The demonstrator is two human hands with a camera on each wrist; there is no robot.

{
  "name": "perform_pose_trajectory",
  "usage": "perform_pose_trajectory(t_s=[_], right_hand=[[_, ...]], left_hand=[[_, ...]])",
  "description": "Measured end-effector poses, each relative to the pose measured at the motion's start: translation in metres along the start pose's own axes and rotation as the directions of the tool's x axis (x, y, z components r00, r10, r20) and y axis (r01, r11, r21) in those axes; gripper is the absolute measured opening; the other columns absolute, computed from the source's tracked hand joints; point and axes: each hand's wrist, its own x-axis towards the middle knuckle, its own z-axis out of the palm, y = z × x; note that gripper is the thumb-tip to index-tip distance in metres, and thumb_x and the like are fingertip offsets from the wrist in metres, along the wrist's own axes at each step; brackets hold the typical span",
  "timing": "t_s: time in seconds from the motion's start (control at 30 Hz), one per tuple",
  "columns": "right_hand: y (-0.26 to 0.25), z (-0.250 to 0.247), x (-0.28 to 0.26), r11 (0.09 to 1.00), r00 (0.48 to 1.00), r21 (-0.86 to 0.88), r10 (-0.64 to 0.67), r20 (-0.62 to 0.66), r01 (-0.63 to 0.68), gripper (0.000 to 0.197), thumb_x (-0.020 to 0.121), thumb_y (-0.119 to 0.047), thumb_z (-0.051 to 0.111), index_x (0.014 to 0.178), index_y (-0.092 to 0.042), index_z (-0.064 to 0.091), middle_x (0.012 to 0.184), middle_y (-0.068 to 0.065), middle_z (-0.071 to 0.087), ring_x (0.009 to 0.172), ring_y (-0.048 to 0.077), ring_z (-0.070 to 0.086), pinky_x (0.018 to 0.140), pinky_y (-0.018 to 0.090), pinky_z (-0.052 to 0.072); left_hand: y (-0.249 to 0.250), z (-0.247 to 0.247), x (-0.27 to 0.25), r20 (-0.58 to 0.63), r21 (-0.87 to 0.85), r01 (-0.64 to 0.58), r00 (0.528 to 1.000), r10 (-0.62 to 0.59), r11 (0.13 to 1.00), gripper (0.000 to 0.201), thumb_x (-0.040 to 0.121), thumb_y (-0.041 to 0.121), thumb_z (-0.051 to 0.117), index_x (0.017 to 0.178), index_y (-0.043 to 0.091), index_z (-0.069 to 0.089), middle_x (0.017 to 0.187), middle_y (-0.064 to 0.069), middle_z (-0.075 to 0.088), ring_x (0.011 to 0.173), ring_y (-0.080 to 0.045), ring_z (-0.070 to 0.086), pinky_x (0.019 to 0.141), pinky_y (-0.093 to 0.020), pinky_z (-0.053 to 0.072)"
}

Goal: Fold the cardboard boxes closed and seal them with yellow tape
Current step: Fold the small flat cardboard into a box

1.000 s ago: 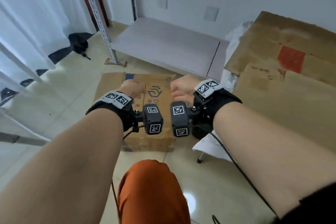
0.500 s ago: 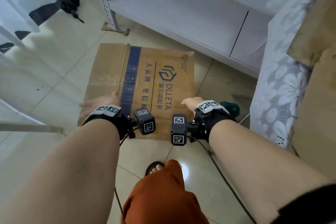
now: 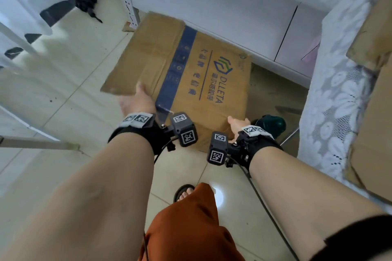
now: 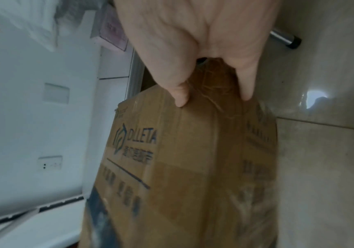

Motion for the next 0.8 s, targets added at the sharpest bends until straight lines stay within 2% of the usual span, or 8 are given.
perform_pose_trajectory(t_s=[0.1,0.23,0.33,0.4,0.47,0.53,0.63,0.8], right_hand=[[-0.004,-0.002,-0.008,0.992,0.996,0.126,0.007,0.094,-0.018,0.057,0.101,-0.024,0.043,0.15,-0.006,0.019,0.153,0.014,0.028,0.137,0.032,0.034,0.084,0.027,0.043],[-0.012,-0.008,-0.023,0.971,0.978,0.23,0.01,0.208,-0.059,0.052,0.104,-0.028,0.028,0.147,0.001,0.024,0.153,0.018,0.029,0.138,0.03,0.034,0.087,0.027,0.044],[-0.026,-0.027,-0.029,0.929,0.977,0.369,-0.05,0.207,-0.031,0.062,0.102,-0.044,0.024,0.148,-0.002,0.023,0.153,0.016,0.029,0.136,0.034,0.036,0.086,0.04,0.044],[-0.04,-0.046,-0.041,0.866,0.974,0.493,-0.038,0.225,-0.081,0.069,0.098,-0.056,0.027,0.144,-0.003,0.032,0.145,0.014,0.04,0.123,0.036,0.051,0.061,0.039,0.049],[-0.052,-0.059,-0.063,0.846,0.959,0.526,-0.067,0.274,-0.091,0.066,0.097,-0.06,0.028,0.135,-0.007,0.036,0.129,0.014,0.05,0.099,0.032,0.065,0.052,0.034,0.053],[-0.058,-0.065,-0.078,0.835,0.935,0.54,-0.106,0.339,-0.101,0.07,0.096,-0.06,0.027,0.146,-0.011,0.027,0.143,0.016,0.04,0.118,0.033,0.057,0.083,0.04,0.053],[-0.06,-0.07,-0.105,0.845,0.915,0.533,-0.183,0.36,-0.04,0.074,0.096,-0.06,0.027,0.153,-0.015,0.015,0.157,0.019,0.017,0.141,0.038,0.026,0.107,0.052,0.03],[-0.068,-0.102,-0.141,0.831,0.9,0.555,-0.258,0.351,0.021,0.072,0.096,-0.059,0.033,0.149,-0.012,0.025,0.153,0.021,0.025,0.138,0.041,0.031,0.103,0.054,0.034]], left_hand=[[0.046,0.017,-0.036,0.034,-0.112,-0.309,0.949,0.315,0.944,0.07,0.091,0.05,0.057,0.148,0.014,0.037,0.145,-0.005,0.049,0.134,-0.025,0.046,0.113,-0.036,0.033],[0.073,0.028,-0.092,0.227,-0.16,-0.651,0.708,0.669,0.742,0.039,0.096,0.03,0.059,0.131,0.015,0.053,0.12,0.001,0.063,0.105,-0.014,0.06,0.087,-0.019,0.045],[0.038,0.031,-0.097,0.689,0.107,-0.622,0.609,0.393,0.776,0.012,0.091,0.018,0.064,0.093,0.025,0.054,0.1,-0.003,0.068,0.08,-0.023,0.07,0.071,-0.034,0.06],[0.011,0.03,-0.085,0.852,0.372,-0.717,0.517,0.09,0.59,0.02,0.086,0.008,0.066,0.099,0.019,0.056,0.092,-0.007,0.069,0.081,-0.029,0.071,0.075,-0.043,0.061],[0.002,0.028,-0.076,0.88,0.47,-0.768,0.446,-0.164,0.435,0.031,0.082,0.003,0.069,0.11,0.011,0.06,0.093,-0.011,0.07,0.089,-0.037,0.07,0.082,-0.047,0.059],[0.009,0.024,-0.078,0.88,0.467,-0.775,0.364,-0.304,0.425,0.042,0.083,0.008,0.069,0.123,0.013,0.058,0.101,-0.008,0.07,0.098,-0.033,0.068,0.093,-0.049,0.054],[0.029,0.019,-0.098,0.906,0.42,-0.761,0.323,-0.273,0.494,0.052,0.085,0.018,0.068,0.134,0.028,0.052,0.115,-0.001,0.071,0.105,-0.024,0.068,0.099,-0.05,0.05],[0.06,0.013,-0.159,0.938,0.341,-0.749,0.311,-0.154,0.568,0.039,0.094,0.003,0.053,0.118,0.031,0.065,0.107,-0.004,0.074,0.108,-0.03,0.066,0.104,-0.052,0.044]])
